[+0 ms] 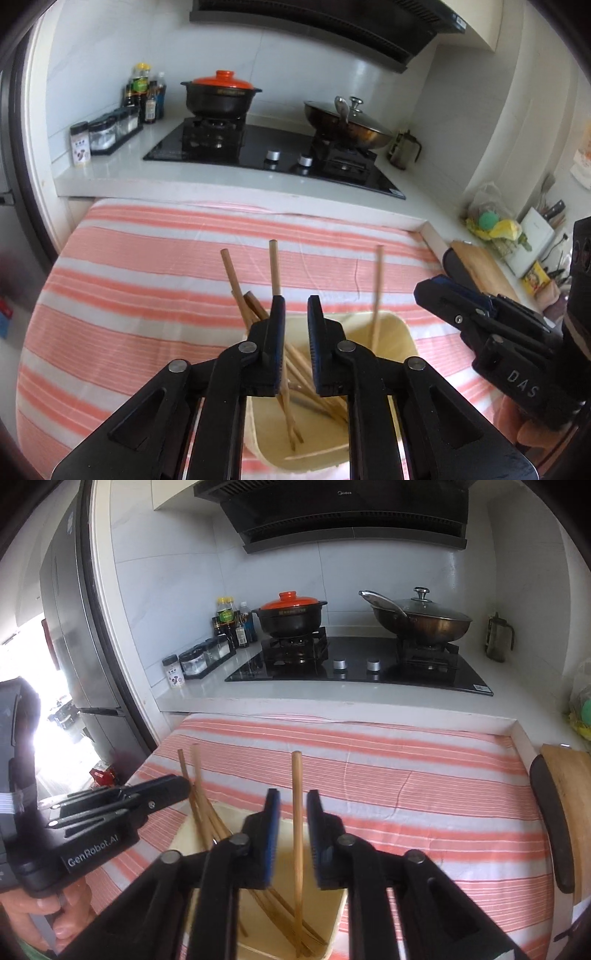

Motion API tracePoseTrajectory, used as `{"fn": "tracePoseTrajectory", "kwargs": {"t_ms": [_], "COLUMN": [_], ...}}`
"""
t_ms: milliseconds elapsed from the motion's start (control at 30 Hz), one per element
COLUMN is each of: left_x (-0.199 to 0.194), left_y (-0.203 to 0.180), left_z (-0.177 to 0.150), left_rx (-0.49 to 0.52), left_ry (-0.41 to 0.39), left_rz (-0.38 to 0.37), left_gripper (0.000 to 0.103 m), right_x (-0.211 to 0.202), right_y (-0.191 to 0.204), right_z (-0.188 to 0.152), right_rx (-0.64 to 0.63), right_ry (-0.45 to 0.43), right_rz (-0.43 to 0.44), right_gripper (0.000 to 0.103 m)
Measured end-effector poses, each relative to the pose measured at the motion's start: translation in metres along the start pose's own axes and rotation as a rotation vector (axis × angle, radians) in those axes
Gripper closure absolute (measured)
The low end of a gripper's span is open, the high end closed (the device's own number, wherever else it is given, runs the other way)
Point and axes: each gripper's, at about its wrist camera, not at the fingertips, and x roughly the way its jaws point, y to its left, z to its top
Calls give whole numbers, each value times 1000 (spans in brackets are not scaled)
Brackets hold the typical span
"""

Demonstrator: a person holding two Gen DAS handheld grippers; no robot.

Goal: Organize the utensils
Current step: 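Carry both chopsticks to the cream holder and drop them in, then move both open tools back over the remaining chopsticks on the cloth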

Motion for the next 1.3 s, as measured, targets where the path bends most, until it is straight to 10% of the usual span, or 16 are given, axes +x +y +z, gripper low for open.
{"fn": "tracePoseTrajectory", "kwargs": {"t_ms": [133,367,600,733,1067,1300], "left_x": [-69,-164,-172,-164,-146,-133], "left_y": [7,26,34,28,-40,-62], "left_z": [-3,-77,-242,-298,-290,-279], "left_rx": [29,158,60,-96,48,104], "left_ry": [-78,37,214,290,273,267], "left_rz": [-20,35,56,-55,-79,-63], "left_gripper": [43,28,26,26,26,26], "right_x": [-56,-179,-229,-231,-183,-132], "right_y": [2,10,-12,-23,6,8], "right_z": [8,-30,-209,-304,-302,-319], "right_rx": [41,-73,-25,122,95,80], "right_ry": [-122,-145,-37,73,227,384], "right_rz": [18,-22,-247,-290,-38,-61], "right_gripper": [68,61,61,61,76,94]}}
